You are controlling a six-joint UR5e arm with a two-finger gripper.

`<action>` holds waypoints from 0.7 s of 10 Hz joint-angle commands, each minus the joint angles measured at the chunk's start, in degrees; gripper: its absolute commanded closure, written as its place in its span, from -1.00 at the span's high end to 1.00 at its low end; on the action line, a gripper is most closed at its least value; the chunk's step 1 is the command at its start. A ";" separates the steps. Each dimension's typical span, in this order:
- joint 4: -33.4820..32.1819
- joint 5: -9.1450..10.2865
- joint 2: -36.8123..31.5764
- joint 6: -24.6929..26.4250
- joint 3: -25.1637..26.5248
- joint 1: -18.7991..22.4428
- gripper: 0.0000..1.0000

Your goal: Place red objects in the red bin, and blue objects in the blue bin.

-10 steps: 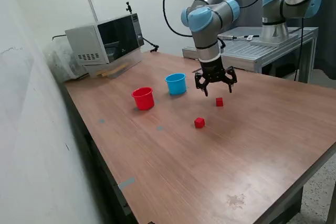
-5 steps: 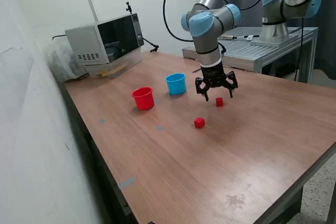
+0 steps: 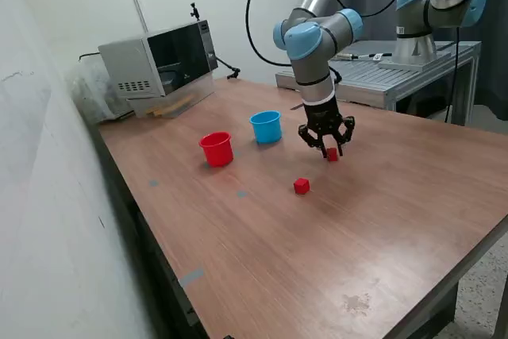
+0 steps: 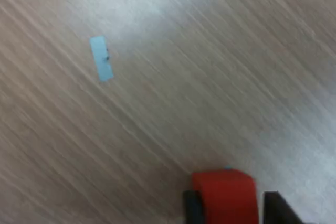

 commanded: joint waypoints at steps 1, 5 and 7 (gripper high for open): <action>0.23 -0.21 0.07 -0.07 -0.41 0.00 -1.00; -0.39 -0.56 -3.34 1.07 -5.14 -1.40 -1.00; -0.30 -2.31 -4.67 3.97 -8.49 -3.68 -1.00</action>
